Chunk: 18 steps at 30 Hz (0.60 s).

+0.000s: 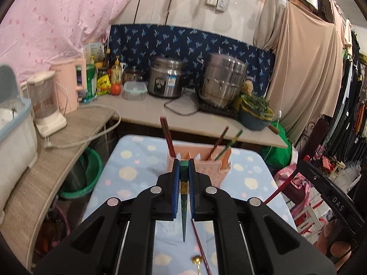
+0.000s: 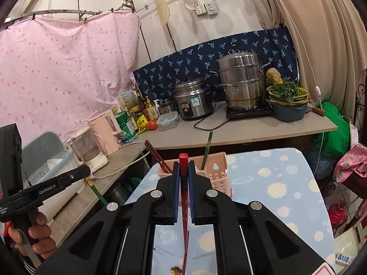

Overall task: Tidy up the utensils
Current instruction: 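Lift both held chopsticks and carry them over the pink basket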

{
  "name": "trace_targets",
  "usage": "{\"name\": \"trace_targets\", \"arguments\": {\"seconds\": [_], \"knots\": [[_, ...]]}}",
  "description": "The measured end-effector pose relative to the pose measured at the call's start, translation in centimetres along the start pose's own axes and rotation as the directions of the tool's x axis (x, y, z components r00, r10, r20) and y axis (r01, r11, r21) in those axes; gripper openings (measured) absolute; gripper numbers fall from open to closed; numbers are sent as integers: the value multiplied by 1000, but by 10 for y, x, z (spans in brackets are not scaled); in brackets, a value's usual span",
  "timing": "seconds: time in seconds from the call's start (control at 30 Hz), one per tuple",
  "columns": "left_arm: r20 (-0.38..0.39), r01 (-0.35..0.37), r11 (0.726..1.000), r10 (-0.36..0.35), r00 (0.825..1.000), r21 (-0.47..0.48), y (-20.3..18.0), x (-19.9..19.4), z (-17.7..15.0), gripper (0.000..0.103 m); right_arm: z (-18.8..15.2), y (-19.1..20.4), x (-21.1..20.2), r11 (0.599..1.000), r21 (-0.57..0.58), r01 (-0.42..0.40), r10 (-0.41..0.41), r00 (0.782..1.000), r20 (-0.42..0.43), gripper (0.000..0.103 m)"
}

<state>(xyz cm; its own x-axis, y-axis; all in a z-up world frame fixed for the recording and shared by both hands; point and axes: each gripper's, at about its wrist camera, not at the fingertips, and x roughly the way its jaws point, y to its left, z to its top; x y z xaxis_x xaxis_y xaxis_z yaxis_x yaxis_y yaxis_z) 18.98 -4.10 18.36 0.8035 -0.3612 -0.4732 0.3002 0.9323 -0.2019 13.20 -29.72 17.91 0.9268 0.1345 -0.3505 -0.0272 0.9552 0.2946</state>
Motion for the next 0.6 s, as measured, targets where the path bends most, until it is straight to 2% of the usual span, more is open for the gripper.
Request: {"name": "trace_targets", "arguments": {"seconds": [0.2, 0.33, 0.43, 0.6], "knots": [[80, 27, 1000, -26, 996, -6, -2, 13, 54, 7, 48, -2, 22, 998, 48, -31, 27, 996, 88, 7], [169, 17, 1000, -16, 985, -6, -3, 21, 87, 7, 76, -4, 44, 997, 64, -34, 25, 990, 137, 7], [209, 11, 1000, -8, 978, -15, -1, 32, 105, 7, 88, -4, 61, 998, 64, -29, 18, 987, 159, 7], [219, 12, 999, -3, 976, -40, 4, 63, 120, 7, 92, -11, 92, 998, 55, 6, -14, 987, 157, 7]]}}
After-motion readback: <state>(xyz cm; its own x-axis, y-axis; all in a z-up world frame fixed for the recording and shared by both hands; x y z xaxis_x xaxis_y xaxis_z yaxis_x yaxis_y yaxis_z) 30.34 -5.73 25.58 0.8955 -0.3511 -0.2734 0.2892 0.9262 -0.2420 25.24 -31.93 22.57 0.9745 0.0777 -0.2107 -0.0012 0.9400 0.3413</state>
